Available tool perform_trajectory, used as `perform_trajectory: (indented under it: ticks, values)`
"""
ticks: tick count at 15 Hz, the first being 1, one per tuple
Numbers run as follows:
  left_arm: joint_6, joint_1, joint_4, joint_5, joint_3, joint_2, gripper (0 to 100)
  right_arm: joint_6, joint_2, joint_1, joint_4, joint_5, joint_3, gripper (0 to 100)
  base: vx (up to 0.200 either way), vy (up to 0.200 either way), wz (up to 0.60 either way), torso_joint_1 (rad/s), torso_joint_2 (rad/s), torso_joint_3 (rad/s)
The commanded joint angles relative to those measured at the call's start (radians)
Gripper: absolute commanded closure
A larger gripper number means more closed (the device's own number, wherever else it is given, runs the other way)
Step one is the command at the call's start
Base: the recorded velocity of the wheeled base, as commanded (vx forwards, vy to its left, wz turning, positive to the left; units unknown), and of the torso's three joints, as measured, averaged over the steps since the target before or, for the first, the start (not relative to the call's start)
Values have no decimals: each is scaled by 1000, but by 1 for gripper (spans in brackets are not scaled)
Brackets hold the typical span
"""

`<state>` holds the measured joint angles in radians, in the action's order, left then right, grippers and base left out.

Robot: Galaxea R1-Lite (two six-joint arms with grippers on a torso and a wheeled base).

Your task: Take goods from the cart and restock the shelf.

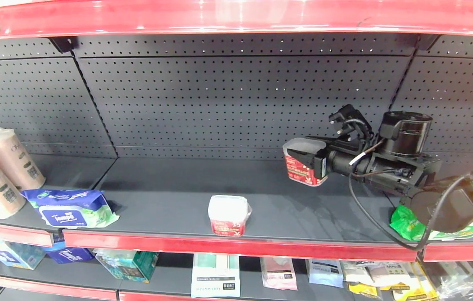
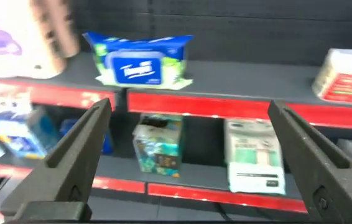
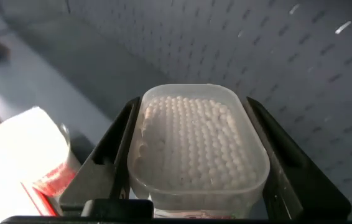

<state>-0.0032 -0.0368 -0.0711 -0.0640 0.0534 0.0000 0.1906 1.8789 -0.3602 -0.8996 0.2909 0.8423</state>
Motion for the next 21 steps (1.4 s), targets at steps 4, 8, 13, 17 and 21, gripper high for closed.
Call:
perform_trajectory:
  ticks: [4,8,13,17,21]
  values:
    - [15,-186,-3,16,0,6,0,1,39,9,-2,1,3,100,0,0,0,0,0,0]
    - [11,-144,66,59,-52,0,0,4,34,14,-2,-1,-11,100,0,0,0,0,0,0]
    - [11,-144,63,63,-52,0,0,4,37,17,-2,1,-19,100,0,0,0,0,0,0]
    - [11,-144,63,63,-52,0,0,4,37,18,-4,4,-37,100,0,0,0,0,0,0]
    - [11,-144,63,63,-52,0,0,-3,58,30,-10,36,-20,100,0,0,0,0,0,0]
